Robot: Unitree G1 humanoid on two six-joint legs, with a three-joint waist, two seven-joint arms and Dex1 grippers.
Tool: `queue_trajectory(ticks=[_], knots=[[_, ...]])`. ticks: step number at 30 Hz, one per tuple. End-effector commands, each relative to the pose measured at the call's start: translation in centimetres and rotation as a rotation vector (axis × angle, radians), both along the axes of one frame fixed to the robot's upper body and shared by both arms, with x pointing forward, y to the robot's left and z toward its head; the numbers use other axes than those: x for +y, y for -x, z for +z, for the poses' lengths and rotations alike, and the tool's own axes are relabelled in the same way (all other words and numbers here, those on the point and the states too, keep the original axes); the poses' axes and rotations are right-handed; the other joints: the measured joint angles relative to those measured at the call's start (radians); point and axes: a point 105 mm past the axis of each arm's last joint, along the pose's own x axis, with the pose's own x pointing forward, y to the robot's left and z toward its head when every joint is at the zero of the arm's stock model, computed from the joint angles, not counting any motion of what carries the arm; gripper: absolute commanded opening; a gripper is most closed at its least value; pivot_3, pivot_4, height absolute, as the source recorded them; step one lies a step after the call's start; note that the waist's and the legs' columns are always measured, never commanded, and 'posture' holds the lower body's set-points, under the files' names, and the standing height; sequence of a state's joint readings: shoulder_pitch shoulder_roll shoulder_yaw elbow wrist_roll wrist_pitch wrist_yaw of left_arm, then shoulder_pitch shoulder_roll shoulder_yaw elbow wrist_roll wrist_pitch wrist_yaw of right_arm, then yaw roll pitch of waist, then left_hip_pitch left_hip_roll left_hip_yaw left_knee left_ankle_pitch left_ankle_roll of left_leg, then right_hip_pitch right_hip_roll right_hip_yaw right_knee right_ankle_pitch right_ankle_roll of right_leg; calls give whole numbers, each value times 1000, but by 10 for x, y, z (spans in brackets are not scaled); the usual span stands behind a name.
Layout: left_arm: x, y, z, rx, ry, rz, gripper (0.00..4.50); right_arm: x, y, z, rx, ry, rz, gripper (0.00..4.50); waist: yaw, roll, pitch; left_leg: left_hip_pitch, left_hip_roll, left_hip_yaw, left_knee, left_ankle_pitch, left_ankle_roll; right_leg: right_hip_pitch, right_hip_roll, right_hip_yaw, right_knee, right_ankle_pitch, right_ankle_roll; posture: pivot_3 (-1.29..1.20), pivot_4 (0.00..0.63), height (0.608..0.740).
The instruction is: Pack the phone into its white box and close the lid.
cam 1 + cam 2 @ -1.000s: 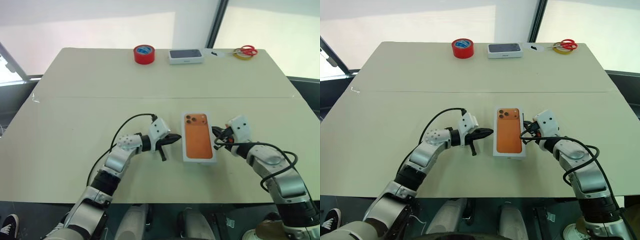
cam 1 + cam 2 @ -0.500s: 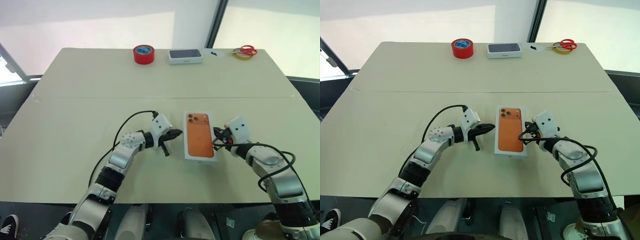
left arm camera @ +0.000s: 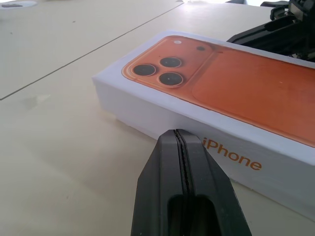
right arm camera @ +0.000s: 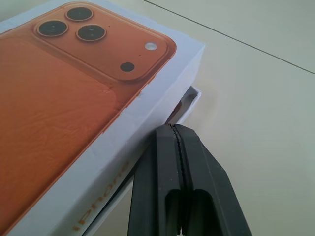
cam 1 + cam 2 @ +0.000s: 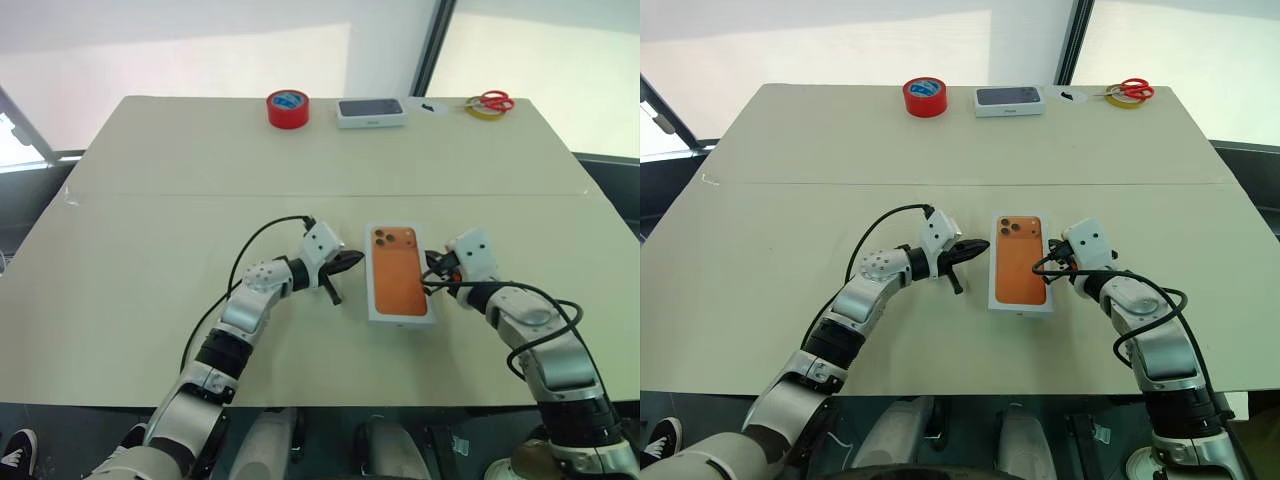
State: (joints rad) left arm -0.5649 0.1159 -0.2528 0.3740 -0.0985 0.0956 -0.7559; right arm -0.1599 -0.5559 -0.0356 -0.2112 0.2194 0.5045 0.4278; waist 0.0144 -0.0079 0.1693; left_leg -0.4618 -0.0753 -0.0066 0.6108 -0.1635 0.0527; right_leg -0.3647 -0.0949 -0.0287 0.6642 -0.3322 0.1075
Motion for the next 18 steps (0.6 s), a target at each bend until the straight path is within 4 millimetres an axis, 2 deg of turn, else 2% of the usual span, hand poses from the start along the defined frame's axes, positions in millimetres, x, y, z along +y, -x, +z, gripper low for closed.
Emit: queue_trajectory(ticks=[1,12,18], knots=[[-6,-6,14,-47,26,7,0,-1,4,9,-24,16,10,21,0,0,0,0,0,0,0,0,0,0,0,0,0,0,0,0,150,738],[-13,-16,20,-67,33,26,0,-5,2,10,-30,60,-13,21,0,0,0,0,0,0,0,0,0,0,0,0,0,0,0,0,150,738],[-9,-16,19,-64,34,35,0,-2,-11,13,-46,65,-24,21,-1,0,0,0,0,0,0,0,0,0,0,0,1,0,0,0,150,738]])
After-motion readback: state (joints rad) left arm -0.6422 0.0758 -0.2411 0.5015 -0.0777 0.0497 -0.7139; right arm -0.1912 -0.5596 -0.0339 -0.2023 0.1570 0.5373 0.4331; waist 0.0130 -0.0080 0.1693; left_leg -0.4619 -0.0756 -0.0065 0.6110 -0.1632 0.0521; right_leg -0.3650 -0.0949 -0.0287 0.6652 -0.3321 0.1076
